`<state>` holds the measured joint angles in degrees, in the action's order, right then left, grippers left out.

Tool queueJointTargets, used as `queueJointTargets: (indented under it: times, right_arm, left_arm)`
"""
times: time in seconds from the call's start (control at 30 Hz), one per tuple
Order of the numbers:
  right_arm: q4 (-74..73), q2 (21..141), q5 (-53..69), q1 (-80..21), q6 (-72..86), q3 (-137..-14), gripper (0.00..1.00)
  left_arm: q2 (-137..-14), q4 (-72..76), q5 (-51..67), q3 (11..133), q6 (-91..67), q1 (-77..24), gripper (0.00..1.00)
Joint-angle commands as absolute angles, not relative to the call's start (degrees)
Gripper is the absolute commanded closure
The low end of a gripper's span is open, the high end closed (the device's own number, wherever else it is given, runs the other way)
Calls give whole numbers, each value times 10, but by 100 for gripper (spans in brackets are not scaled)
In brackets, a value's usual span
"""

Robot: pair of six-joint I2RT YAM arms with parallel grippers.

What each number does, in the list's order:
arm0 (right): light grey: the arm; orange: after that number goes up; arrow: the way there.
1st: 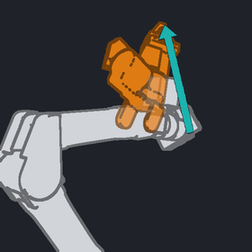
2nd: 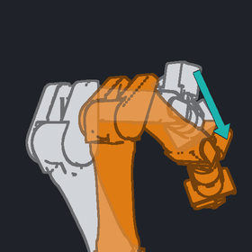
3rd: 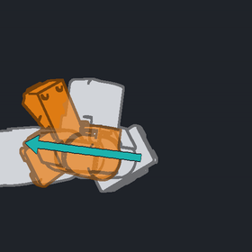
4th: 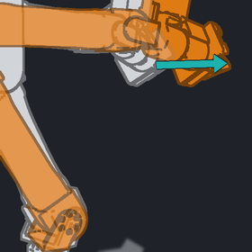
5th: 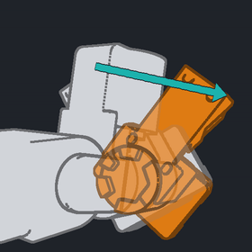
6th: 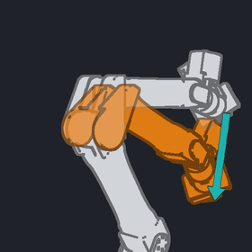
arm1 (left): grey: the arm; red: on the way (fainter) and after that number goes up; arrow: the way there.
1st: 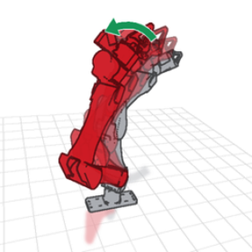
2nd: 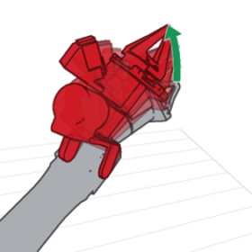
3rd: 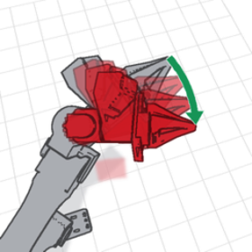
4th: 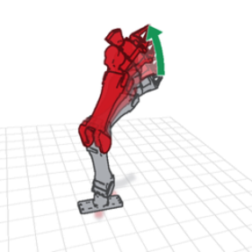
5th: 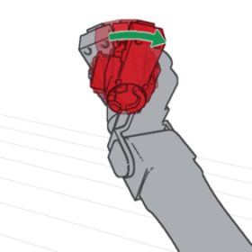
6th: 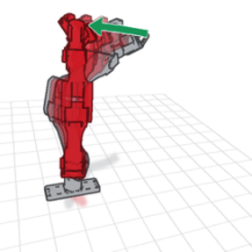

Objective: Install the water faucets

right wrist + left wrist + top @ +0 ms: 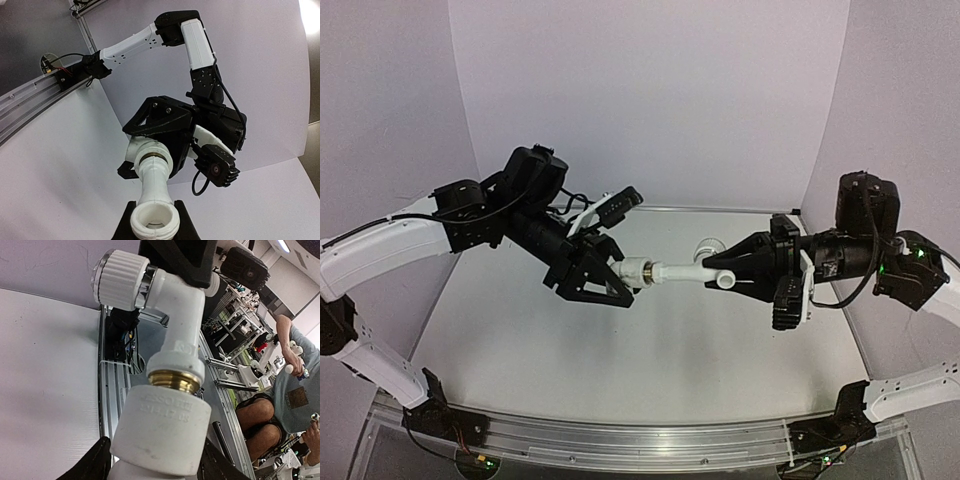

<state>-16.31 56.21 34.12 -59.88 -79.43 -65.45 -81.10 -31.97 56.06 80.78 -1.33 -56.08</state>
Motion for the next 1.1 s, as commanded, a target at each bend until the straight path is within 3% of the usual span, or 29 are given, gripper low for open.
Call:
queueJointTargets:
  times: [0.0, 0.4, 0.7, 0.9, 1.07]
  right_arm:
    - [-111, 565, 364, -598, -776, -665, 100]
    - [-91, 575, 362, -598, -745, -674, 100]
    - [-91, 577, 358, -598, -715, -674, 100]
    - [-91, 588, 343, -598, -622, -683, 100]
    - [-90, 603, 326, -598, -517, -697, 100]
  left_arm:
    - [-808, -284, 592, 833, -1, -569, 46]
    - [-829, -308, 606, 847, 26, -591, 51]
    - [-829, -324, 604, 855, 46, -601, 74]
    - [-808, -316, 565, 843, 65, -602, 98]
    - [-782, -291, 523, 825, 75, -603, 100]
